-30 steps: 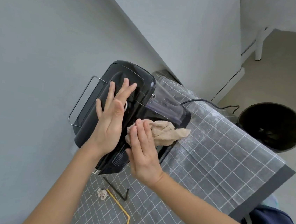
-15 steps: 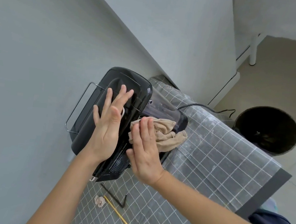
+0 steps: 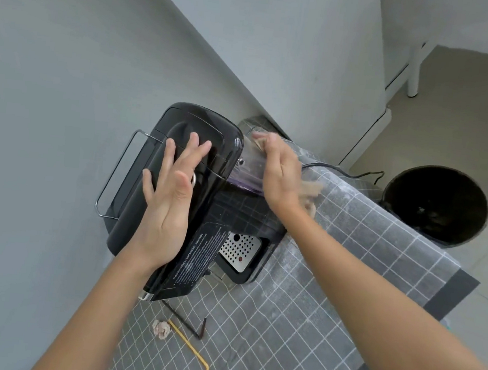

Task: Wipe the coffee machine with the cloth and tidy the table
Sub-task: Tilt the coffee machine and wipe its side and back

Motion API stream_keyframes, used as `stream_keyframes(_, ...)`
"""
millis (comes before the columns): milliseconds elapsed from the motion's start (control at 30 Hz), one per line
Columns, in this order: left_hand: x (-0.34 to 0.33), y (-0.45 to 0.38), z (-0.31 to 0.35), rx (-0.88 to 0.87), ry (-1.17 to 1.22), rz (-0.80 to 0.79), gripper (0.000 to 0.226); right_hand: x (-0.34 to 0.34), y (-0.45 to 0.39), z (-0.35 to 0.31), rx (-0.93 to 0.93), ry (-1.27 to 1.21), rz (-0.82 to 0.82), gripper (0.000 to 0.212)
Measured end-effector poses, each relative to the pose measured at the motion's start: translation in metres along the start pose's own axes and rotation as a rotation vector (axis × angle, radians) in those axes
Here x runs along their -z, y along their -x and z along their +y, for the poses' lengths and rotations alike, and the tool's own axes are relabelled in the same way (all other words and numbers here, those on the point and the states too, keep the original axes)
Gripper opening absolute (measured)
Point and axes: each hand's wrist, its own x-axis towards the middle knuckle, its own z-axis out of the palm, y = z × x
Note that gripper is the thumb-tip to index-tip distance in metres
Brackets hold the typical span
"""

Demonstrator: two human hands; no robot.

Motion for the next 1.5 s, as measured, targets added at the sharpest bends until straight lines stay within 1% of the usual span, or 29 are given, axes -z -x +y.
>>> stream_keyframes(67,0.000,0.000,0.000,-0.001,-0.008,0.003,0.071,0.010,0.003,0.021,-0.100,-0.005,0.014,0.049)
stream_keyframes(133,0.000,-0.001,0.001,0.008,-0.011,0.002,0.071,0.016,0.011,0.030,-0.184,0.001,0.004,0.047)
stream_keyframes(200,0.000,-0.001,0.003,0.015,-0.011,0.002,0.073,0.018,0.024,0.026,-0.348,0.083,0.036,0.046)
stream_keyframes(267,-0.001,-0.001,0.003,0.012,-0.009,0.009,0.074,0.012,0.040,0.019,-0.517,0.125,0.047,0.052)
stream_keyframes(300,-0.001,-0.001,0.003,0.010,-0.007,0.013,0.075,0.007,0.050,0.014,-0.550,0.108,0.037,0.055)
stream_keyframes(333,-0.001,-0.001,0.004,0.012,-0.007,0.015,0.075,-0.001,0.060,0.010,-0.530,0.072,0.030,0.058)
stream_keyframes(433,-0.001,-0.001,0.003,0.015,-0.003,0.016,0.075,-0.024,0.094,-0.018,-0.353,-0.094,0.053,0.062)
stream_keyframes(533,-0.001,-0.002,0.000,0.018,0.041,0.016,0.073,-0.045,0.112,-0.047,-0.052,-0.107,0.061,0.063)
stream_keyframes(600,0.001,-0.002,-0.001,0.025,0.064,0.004,0.072,-0.050,0.118,-0.047,0.141,-0.078,0.030,0.065)
stream_keyframes(633,0.001,-0.002,-0.001,0.026,0.069,0.000,0.072,-0.050,0.122,-0.036,0.233,-0.034,0.001,0.065)
stream_keyframes(733,0.001,-0.002,-0.002,0.024,0.051,0.005,0.076,-0.047,0.138,0.023,0.566,0.205,-0.111,0.064)
stream_keyframes(767,0.000,-0.002,-0.002,0.024,0.049,0.005,0.077,-0.045,0.142,0.040,0.649,0.251,-0.132,0.064)
stream_keyframes(833,0.000,-0.002,-0.002,0.029,0.053,-0.006,0.079,-0.041,0.141,0.063,0.737,0.295,-0.135,0.065)
stream_keyframes(900,0.001,-0.002,-0.002,0.034,0.053,-0.018,0.078,-0.034,0.134,0.074,0.768,0.318,-0.154,0.066)
stream_keyframes(933,0.001,-0.002,-0.001,0.035,0.046,-0.017,0.078,-0.027,0.131,0.081,0.744,0.339,-0.174,0.071)
stream_keyframes(967,0.001,-0.002,0.000,0.034,0.037,-0.012,0.079,-0.017,0.129,0.087,0.681,0.356,-0.200,0.080)
stream_keyframes(1000,0.001,-0.002,0.000,0.033,0.029,-0.010,0.079,-0.005,0.128,0.090,0.577,0.370,-0.231,0.088)
stream_keyframes(1033,0.001,-0.001,0.000,0.034,0.030,-0.011,0.080,0.008,0.127,0.090,0.436,0.367,-0.258,0.092)
stream_keyframes(1100,0.001,0.000,-0.001,0.036,0.065,-0.017,0.080,0.037,0.126,0.083,0.177,0.279,-0.273,0.086)
stream_keyframes(1133,0.001,-0.001,-0.001,0.036,0.088,-0.018,0.080,0.051,0.125,0.075,0.071,0.197,-0.249,0.080)
stream_keyframes(1200,0.002,-0.001,-0.001,0.035,0.104,-0.020,0.080,0.078,0.118,0.060,-0.062,0.051,-0.143,0.059)
stream_keyframes(1233,0.001,-0.001,-0.001,0.033,0.088,-0.018,0.081,0.088,0.113,0.058,-0.065,0.081,-0.110,0.053)
stream_keyframes(1267,0.001,-0.001,-0.001,0.030,0.069,-0.015,0.082,0.096,0.109,0.058,-0.046,0.182,-0.114,0.055)
stream_keyframes(1300,0.001,-0.001,0.000,0.028,0.060,-0.012,0.082,0.101,0.106,0.063,-0.003,0.369,-0.175,0.057)
stream_keyframes(1367,0.001,-0.001,0.000,0.026,0.069,-0.009,0.082,0.100,0.107,0.081,0.021,0.829,-0.368,0.059)
stream_keyframes(1400,0.000,-0.001,0.000,0.027,0.073,-0.009,0.081,0.097,0.109,0.091,-0.006,1.039,-0.464,0.070)
stream_keyframes(1433,0.001,-0.001,-0.001,0.029,0.073,-0.011,0.081,0.093,0.112,0.096,-0.001,1.183,-0.530,0.084)
stream_keyframes(1467,0.000,0.000,0.000,0.031,0.070,-0.012,0.081,0.090,0.114,0.100,0.042,1.284,-0.587,0.089)
stream_keyframes(1500,0.000,0.000,0.000,0.032,0.065,-0.011,0.081,0.088,0.113,0.106,0.119,1.339,-0.622,0.080)
